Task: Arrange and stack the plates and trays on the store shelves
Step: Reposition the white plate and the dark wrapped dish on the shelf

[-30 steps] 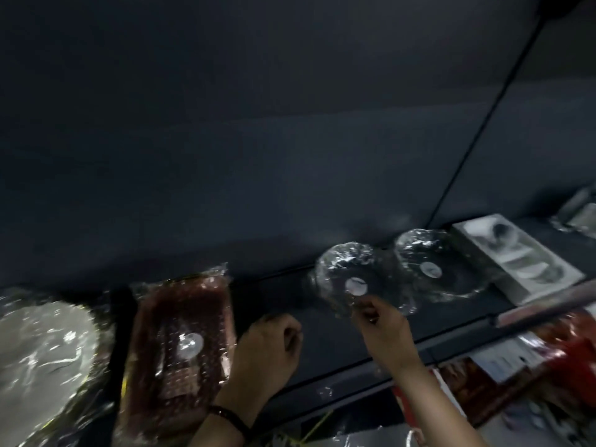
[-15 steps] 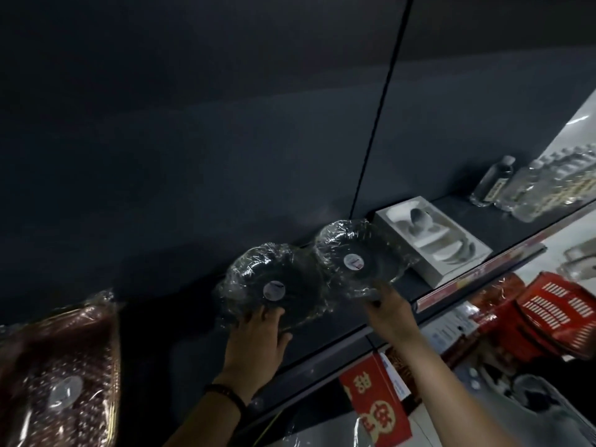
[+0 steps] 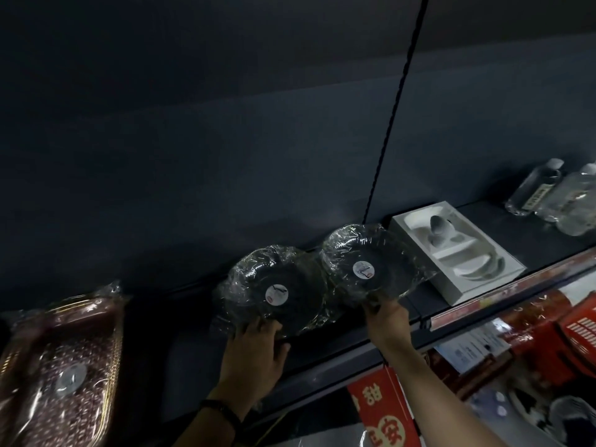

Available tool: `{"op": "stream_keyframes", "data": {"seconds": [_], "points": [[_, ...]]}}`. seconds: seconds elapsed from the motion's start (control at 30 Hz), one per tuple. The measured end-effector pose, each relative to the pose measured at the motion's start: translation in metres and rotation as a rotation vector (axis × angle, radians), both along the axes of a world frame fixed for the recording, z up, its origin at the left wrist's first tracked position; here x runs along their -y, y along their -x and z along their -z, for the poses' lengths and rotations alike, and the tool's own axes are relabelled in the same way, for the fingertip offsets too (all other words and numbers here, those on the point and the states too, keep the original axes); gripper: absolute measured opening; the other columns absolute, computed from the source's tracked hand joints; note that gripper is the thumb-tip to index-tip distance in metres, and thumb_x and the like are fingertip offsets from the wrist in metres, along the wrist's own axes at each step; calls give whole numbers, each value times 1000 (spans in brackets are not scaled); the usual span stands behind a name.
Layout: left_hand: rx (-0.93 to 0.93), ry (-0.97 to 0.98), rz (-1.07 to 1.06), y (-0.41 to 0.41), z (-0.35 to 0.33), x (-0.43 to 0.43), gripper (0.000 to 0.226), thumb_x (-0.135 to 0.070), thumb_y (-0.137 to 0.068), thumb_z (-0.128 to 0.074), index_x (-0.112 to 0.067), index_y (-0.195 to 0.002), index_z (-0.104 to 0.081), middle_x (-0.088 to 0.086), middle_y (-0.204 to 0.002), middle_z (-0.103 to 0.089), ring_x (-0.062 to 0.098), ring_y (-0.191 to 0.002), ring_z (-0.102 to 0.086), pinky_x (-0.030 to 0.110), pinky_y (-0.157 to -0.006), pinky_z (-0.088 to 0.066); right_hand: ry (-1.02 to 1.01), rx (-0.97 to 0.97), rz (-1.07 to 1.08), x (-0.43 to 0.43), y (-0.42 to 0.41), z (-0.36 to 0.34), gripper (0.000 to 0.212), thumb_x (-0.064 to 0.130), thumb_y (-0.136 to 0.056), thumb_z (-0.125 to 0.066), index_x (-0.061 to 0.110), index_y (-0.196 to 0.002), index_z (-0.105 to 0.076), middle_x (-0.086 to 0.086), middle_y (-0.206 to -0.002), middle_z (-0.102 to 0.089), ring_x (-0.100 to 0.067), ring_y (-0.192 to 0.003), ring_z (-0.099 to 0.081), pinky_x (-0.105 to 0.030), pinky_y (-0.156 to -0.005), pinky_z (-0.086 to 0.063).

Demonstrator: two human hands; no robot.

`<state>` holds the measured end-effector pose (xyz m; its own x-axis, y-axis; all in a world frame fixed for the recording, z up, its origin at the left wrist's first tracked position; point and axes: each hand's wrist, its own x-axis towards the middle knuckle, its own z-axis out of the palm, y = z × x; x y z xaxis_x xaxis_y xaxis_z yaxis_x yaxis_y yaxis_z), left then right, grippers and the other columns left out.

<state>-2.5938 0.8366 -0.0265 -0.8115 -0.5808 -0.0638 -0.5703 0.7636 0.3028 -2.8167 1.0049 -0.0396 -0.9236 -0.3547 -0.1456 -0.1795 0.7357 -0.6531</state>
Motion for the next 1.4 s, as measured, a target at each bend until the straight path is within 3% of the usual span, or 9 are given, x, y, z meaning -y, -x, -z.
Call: {"op": "stream_keyframes", "data": {"seconds": [0.2, 0.33, 0.47, 0.67, 0.8, 0.9, 1.0, 1.13, 1.4], "points": [[-93, -7, -8, 3, -9, 1, 37, -54, -96, -60, -40, -130, -57, -13, -131, -60, 18, -122, -57, 37, -103, -51, 61, -49, 67, 1, 4, -4, 23, 22, -102, -66, 7, -119, -72, -21, -103, -76, -45, -99, -72, -35, -79, -48], [-116, -7, -5, 3, -13, 0, 37, -54, -95, -62, -40, -129, -58, -13, -129, -60, 18, -120, -57, 38, -103, -51, 214, 158, 244, 1, 5, 5, 27, 41, -93, -68, 18, -103, -77, -6, -92, -75, -36, -100, -70, -34, -83, -47], [-146, 4, 12, 1, -13, 0, 31, -52, -93, -63, -41, -121, -62, -15, -121, -61, 16, -112, -60, 38, -99, -53, 460, 298, 469, 7, -2, -1, 18, 25, -100, -59, 18, -103, -75, -3, -92, -70, -31, -97, -64, -35, -83, -43], [-162, 6, 32, -3, -18, -1, 26, -50, -93, -65, -39, -117, -65, -15, -119, -62, 15, -111, -60, 36, -96, -54, 452, 385, 697, 17, 11, -3, 20, 16, -93, -69, 18, -109, -80, -10, -105, -77, -28, -92, -67, -30, -79, -52], [-191, 7, 36, -3, -20, -2, 24, -48, -92, -67, -38, -114, -67, -15, -115, -62, 14, -108, -60, 35, -93, -55, 562, 388, 822, 17, 8, -12, 23, 7, -94, -64, 8, -112, -77, -13, -107, -73, -33, -105, -68, -33, -92, -55], [-221, 5, 29, -3, -19, -2, 22, -48, -90, -66, -38, -109, -67, -17, -110, -61, 14, -102, -62, 36, -91, -56, 554, 323, 839, 11, 0, -15, 19, 12, -94, -63, 10, -106, -78, -14, -102, -75, -33, -99, -68, -36, -94, -56], [-259, -55, 4, -5, -19, -4, 21, -46, -90, -68, -38, -110, -67, -17, -111, -60, 11, -103, -62, 35, -93, -55, 558, 233, 820, 6, -12, -17, 13, 18, -96, -64, 11, -94, -75, -9, -90, -73, -29, -88, -67, -29, -82, -48], [-288, -125, -39, -9, -19, -1, 26, -43, -94, -70, -39, -118, -64, -15, -120, -59, 9, -110, -62, 32, -94, -57, 620, 208, 664, 12, -35, -30, 15, 21, -93, -69, 18, -80, -74, 0, -78, -74, -23, -80, -71, -33, -75, -53], [-391, -235, -217, -25, -23, 17, 51, -35, -94, -76, -33, -139, -54, -4, -144, -52, 14, -124, -59, 33, -99, -56, 494, 263, 343, 53, -78, -43, 12, 19, -94, -67, 20, -83, -72, 0, -78, -72, -19, -75, -69, -27, -58, -47]]}}
